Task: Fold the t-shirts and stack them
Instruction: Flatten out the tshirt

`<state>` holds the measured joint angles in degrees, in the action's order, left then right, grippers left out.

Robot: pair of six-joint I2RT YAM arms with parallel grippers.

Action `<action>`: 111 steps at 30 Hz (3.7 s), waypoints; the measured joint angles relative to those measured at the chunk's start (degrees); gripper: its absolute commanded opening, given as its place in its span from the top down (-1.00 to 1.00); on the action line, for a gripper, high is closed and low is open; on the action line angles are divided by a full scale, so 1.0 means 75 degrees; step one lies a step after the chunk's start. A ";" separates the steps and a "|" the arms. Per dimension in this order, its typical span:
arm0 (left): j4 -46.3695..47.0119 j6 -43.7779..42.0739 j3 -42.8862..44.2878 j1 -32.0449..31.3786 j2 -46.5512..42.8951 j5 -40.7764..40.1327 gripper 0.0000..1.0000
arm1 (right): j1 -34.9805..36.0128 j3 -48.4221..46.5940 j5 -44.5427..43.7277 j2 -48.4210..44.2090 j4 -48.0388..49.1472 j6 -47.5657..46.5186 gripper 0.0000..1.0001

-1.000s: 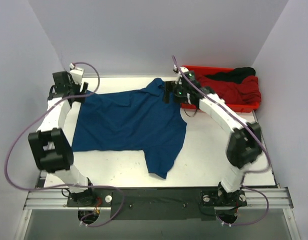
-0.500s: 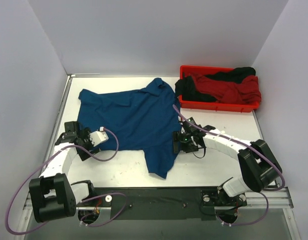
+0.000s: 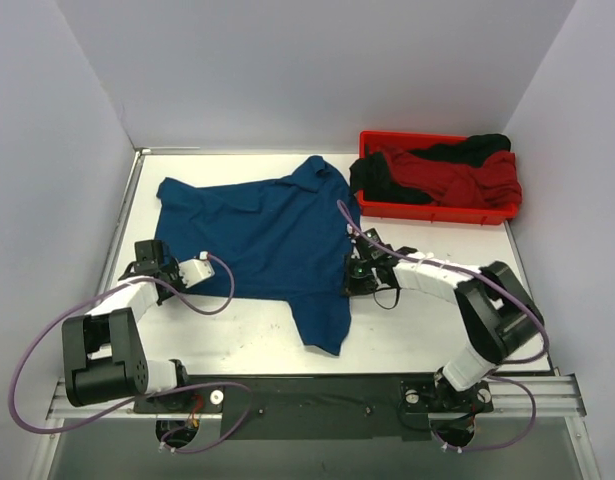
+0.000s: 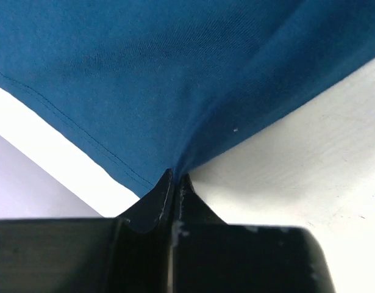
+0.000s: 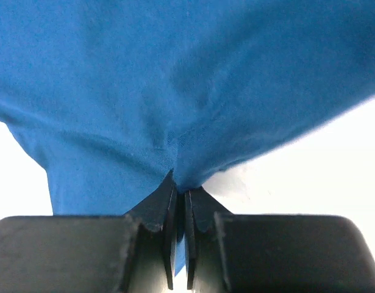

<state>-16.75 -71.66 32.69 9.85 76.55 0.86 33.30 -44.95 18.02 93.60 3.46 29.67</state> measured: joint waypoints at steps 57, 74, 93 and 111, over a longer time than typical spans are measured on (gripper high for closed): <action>-0.0119 0.1670 -0.0895 -0.1209 -0.2270 0.0877 1.00 | 0.0758 -0.0402 -0.0373 -0.5546 -0.5671 -1.0185 -0.53; 0.0160 0.1594 -0.0825 -0.1209 -0.2057 0.1116 1.00 | 0.0743 -0.0137 -0.0886 -0.1492 -0.5409 -1.3519 -0.43; 0.0157 0.1507 -0.0673 -0.1209 -0.1833 0.1116 1.00 | 0.0265 -0.0764 -0.1011 -0.0061 -0.4672 -1.3755 1.00; -0.0755 0.1673 0.0248 -0.0871 -0.2084 0.0143 1.00 | 0.1067 -0.2282 0.2206 -0.3544 -0.6251 -0.7172 1.00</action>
<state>-22.41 -59.11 34.54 3.31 60.93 1.93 41.30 -62.06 34.57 67.02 -43.42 -24.12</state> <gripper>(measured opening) 0.026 0.012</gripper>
